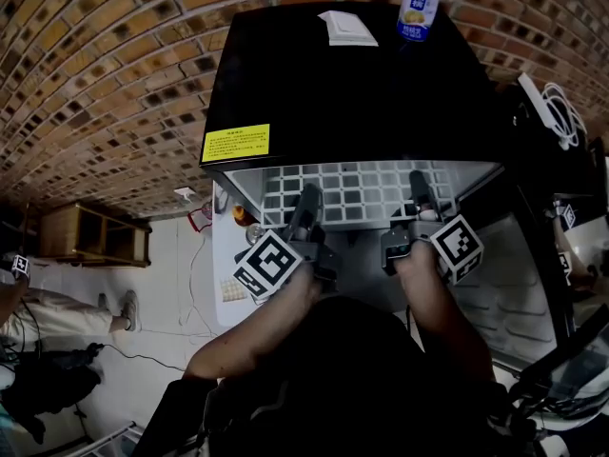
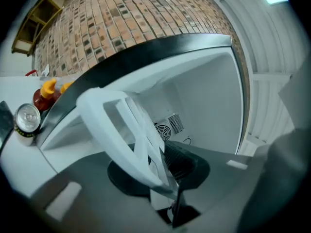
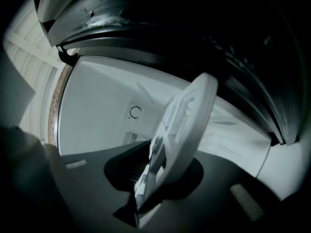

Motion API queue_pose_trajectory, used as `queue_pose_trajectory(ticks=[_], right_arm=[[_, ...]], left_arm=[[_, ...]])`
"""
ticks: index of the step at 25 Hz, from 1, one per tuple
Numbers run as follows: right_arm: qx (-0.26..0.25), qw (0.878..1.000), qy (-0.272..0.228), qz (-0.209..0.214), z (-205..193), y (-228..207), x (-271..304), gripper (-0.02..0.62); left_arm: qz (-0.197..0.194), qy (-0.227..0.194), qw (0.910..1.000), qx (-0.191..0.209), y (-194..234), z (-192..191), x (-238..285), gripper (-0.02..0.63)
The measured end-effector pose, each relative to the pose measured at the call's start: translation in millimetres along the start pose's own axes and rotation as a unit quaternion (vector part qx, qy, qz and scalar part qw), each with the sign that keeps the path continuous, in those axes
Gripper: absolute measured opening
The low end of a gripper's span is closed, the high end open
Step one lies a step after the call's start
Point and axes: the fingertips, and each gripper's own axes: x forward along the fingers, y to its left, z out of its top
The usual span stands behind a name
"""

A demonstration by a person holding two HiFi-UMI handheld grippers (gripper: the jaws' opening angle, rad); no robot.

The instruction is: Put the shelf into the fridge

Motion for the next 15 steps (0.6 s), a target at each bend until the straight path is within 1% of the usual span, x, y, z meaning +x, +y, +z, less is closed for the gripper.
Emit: queue_pose_trajectory(ticks=[5,9,13,15], right_arm=[[-0.006,1.000,-0.004,0.000,0.9,-0.7,2.5,0.077],[-0.006,1.000,-0.002,-0.005,2.9,-3.0,17.5,0.077],[-0.020,1.000,-0.006,-0.002,5.3,-1.7,24.1,0.081],[-0.022,1.000,-0.007,-0.001,5.4,-1.3,27.7,0.081]], left_arm=[[-0.003,-0.013,0.9998,0.012,1.6,2.0,4.9,0.083],[-0.001,-0.018,0.9998,0.013,4.8,8.5,19.5,0.083],[-0.001,-0.025,0.9988,0.042,4.6,11.6,26.5,0.095],[0.001,-0.032,0.9983,0.048,5.2,13.8,29.2,0.097]])
